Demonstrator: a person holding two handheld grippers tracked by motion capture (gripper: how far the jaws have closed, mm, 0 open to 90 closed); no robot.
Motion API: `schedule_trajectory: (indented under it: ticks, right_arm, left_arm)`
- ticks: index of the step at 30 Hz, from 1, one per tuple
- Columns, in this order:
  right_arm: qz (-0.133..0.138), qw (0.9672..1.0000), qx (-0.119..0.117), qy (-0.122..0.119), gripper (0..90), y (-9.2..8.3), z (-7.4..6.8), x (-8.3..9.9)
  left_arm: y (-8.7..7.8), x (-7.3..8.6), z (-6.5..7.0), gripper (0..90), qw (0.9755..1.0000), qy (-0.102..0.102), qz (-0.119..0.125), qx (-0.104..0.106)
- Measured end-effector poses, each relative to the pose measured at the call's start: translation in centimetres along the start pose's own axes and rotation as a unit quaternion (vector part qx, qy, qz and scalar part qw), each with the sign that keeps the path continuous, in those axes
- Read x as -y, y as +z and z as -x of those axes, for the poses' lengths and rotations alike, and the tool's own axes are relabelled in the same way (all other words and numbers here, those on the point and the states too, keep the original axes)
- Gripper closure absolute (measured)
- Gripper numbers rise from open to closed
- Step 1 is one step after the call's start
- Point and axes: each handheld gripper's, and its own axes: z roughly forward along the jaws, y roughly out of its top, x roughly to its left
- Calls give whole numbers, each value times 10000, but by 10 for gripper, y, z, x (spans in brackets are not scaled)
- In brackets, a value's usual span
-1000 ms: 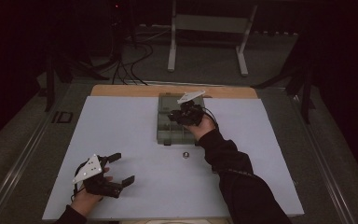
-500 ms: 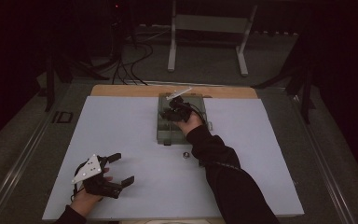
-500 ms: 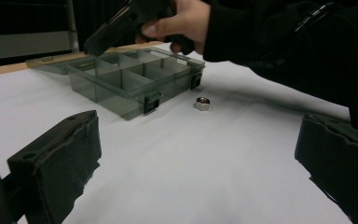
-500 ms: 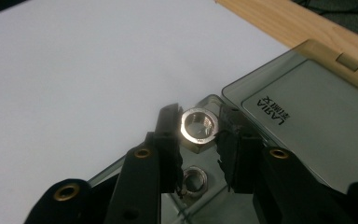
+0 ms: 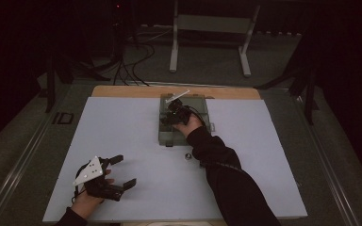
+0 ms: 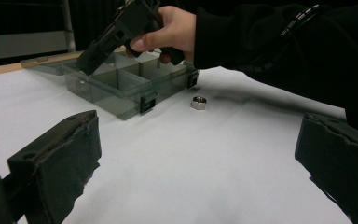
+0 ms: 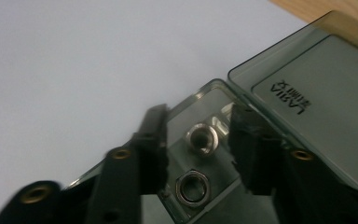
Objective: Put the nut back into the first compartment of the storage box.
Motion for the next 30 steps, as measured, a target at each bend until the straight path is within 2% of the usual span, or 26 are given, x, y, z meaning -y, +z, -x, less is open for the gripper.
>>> schedule_trajectory:
  ticks: [4, 5, 6, 9, 13, 14, 16, 21, 23, 30]
  right_arm:
    - [102, 9999, 5, 16, 441, -11, -1, -3]
    - [102, 9999, 5, 16, 441, -11, -1, -3]
    - [118, 9999, -42, 74, 377, -17, 0, -4]
    - [106, 9998, -120, 109, 298, -23, 0, -3]
    - [90, 9998, -139, 111, 251, -30, -2, 0]
    - [100, 9997, -178, 138, 185, -35, -2, 2]
    - [107, 9998, -119, 146, 141, -39, -4, 5]
    - [238, 9995, -132, 162, 136, -53, -7, 11]
    - [332, 9992, -153, 153, 136, -63, -10, 18]
    - [442, 9987, -232, -49, 155, -90, -23, 39]
  left_arm:
    - [0, 0, 0, 10, 10000, 5, -9, -8]
    - [0, 0, 0, 10, 10000, 5, -9, -8]
    - [0, 0, 0, 10, 10000, 9, -13, -12]
    - [1, 0, 0, 10, 10000, 21, -30, -6]
    - [1, 0, 0, 10, 10000, 29, -38, -14]
    - [2, 0, 0, 10, 10000, 33, -51, -15]
    - [2, 0, 1, 10, 10000, 21, -54, -15]
    - [2, 0, 1, 10, 10000, 28, -55, -16]
    - [2, 0, 1, 10, 10000, 36, -54, -20]
    - [2, 0, 1, 10, 10000, 40, -63, -24]
